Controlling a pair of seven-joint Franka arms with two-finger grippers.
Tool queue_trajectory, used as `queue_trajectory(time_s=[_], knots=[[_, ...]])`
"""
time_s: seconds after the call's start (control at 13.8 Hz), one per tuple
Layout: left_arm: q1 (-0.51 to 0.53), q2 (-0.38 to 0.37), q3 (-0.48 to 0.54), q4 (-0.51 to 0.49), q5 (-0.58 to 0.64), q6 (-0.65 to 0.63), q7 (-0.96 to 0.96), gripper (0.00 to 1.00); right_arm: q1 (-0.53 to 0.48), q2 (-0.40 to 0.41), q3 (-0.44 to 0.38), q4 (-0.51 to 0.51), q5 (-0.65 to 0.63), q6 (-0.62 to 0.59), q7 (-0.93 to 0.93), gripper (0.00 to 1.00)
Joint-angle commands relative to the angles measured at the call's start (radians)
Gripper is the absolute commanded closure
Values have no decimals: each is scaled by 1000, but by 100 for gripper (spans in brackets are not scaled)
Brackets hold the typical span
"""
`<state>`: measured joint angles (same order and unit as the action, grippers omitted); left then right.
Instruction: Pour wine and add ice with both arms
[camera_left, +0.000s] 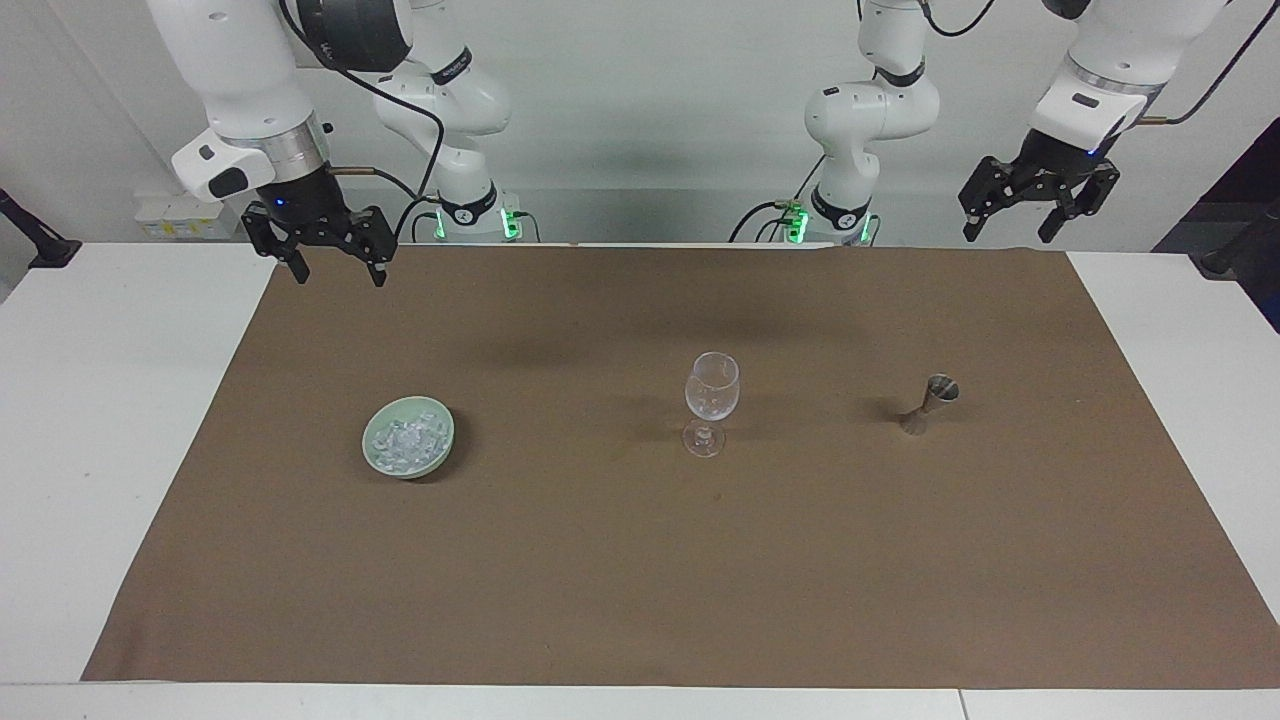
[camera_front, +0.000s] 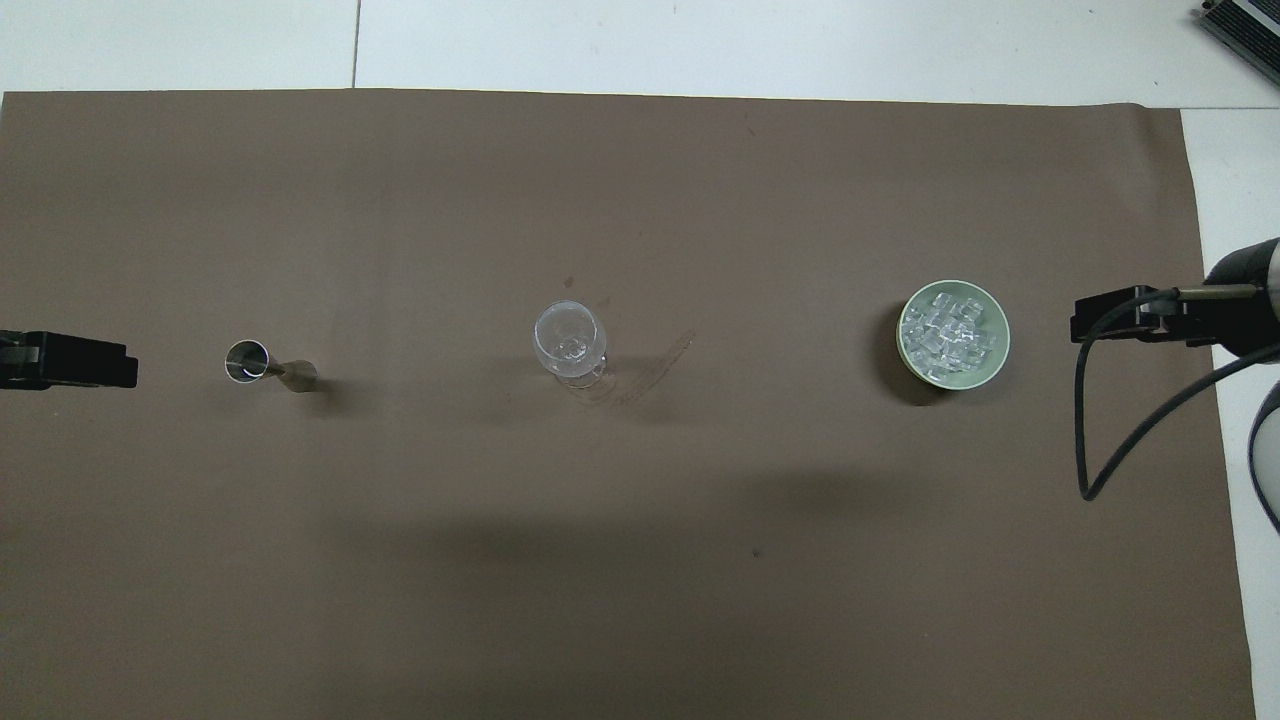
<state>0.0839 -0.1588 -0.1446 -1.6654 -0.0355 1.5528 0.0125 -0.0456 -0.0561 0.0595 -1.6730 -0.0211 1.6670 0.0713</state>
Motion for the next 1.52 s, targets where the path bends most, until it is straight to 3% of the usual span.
queue_trajectory(time_s=[0.0,0.72,1.23,1.45], knots=[[-7,-13,6,1,11,-14,15,0,-11,10,6,15,6,-3,-22,0],[29,-10,11,4,0,-7,-20,0,-13,10,6,15,6,-3,-22,0],[94,16,16,-43,-73,15,-247,0,-13,10,6,15,6,-3,-22,0],[139,33,16,-83,-87,114,-390,0,-13,10,6,15,6,-3,-22,0]])
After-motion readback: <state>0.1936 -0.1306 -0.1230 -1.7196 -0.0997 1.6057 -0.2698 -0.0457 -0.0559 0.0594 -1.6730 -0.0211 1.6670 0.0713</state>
